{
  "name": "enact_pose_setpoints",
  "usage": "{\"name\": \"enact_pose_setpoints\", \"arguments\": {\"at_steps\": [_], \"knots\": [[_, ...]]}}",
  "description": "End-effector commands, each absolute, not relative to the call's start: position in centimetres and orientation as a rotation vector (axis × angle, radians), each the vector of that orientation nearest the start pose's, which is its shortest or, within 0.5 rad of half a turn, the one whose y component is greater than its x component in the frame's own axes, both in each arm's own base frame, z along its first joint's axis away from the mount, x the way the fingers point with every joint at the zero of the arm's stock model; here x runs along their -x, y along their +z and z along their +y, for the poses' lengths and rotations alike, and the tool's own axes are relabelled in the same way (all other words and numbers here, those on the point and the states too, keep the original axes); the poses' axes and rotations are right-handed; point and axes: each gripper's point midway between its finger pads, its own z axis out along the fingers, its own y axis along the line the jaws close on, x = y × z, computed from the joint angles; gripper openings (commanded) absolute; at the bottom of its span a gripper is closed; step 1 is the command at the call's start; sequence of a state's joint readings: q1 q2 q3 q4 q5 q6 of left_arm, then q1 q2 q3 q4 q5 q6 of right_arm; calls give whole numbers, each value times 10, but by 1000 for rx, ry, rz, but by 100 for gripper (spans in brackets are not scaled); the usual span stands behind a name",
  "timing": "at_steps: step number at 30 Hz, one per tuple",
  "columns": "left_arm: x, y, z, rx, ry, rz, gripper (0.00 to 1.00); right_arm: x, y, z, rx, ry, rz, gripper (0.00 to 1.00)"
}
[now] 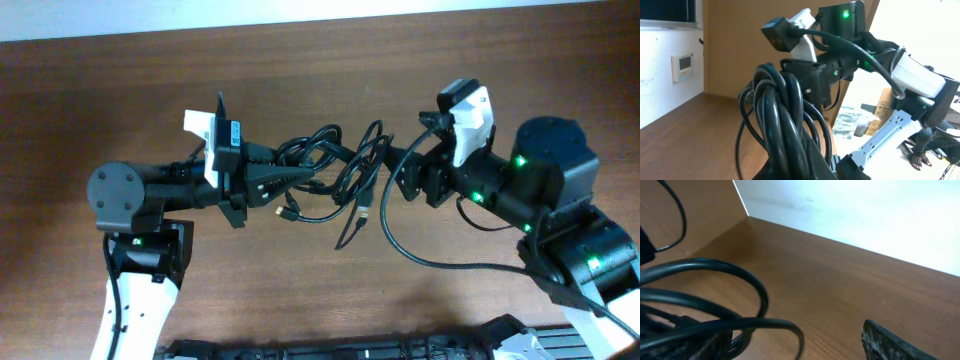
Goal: Untangle cables
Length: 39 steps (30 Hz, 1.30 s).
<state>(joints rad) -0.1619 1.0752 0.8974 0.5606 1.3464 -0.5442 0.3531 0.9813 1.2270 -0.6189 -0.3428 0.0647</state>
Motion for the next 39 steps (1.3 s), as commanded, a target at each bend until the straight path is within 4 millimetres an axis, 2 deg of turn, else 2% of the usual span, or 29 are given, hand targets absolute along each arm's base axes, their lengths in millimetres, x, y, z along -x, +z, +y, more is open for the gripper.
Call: {"name": "enact_pose_setpoints", "arguments": {"at_steps": [1,3,5,6,7,8,13,16,17,18,19,20,23,25,26,28,29,33,35,37,39], "knots": [[-217,411,-204,-1022,-1329,1271,0,-274,365,165,516,636,1910,82],[-218,412,-204,-1015,-1325,1271,0,-272,362,165,516,638,1925,86],[-219,411,-204,-1015,-1327,1272,0,-264,372,178,579,726,1872,85],[-219,411,-204,-1015,-1326,1272,0,-261,376,182,601,756,1853,72],[-219,411,-204,-1015,-1327,1272,0,-261,376,182,601,756,1854,25],[-219,411,-204,-1013,-1326,1273,0,-261,375,182,601,756,1855,4],[-222,412,-204,-984,-1333,1290,0,-266,375,173,570,683,1861,4],[-222,412,-204,-969,-1357,1310,0,-261,389,162,564,608,1799,4],[-222,412,-204,-969,-1357,1309,0,-259,392,161,563,608,1788,19],[-222,412,-204,-968,-1357,1309,0,-259,392,162,566,612,1790,43],[-222,412,-204,-968,-1356,1309,0,-257,391,164,577,626,1792,54],[-222,412,-204,-968,-1357,1309,0,-254,391,166,591,645,1789,57],[-221,412,-205,-962,-1368,1315,0,-246,392,175,641,714,1775,58],[-216,415,-217,-961,-1390,1297,0,-242,390,184,683,773,1773,58],[-211,416,-222,-978,-1405,1282,0,-245,386,185,684,776,1786,50],[-208,416,-226,-989,-1417,1278,0,-247,384,186,683,777,1795,16],[-208,416,-226,-988,-1416,1277,0,-248,384,185,681,773,1795,6],[-211,417,-225,-973,-1406,1276,0,-252,384,180,653,733,1800,4],[-211,417,-226,-971,-1408,1280,0,-259,388,167,586,637,1800,4],[-212,414,-226,-962,-1421,1304,0,-261,402,157,600,531,1725,4],[-216,404,-227,-931,-1457,1373,0,-255,428,150,657,412,1584,4]]}}
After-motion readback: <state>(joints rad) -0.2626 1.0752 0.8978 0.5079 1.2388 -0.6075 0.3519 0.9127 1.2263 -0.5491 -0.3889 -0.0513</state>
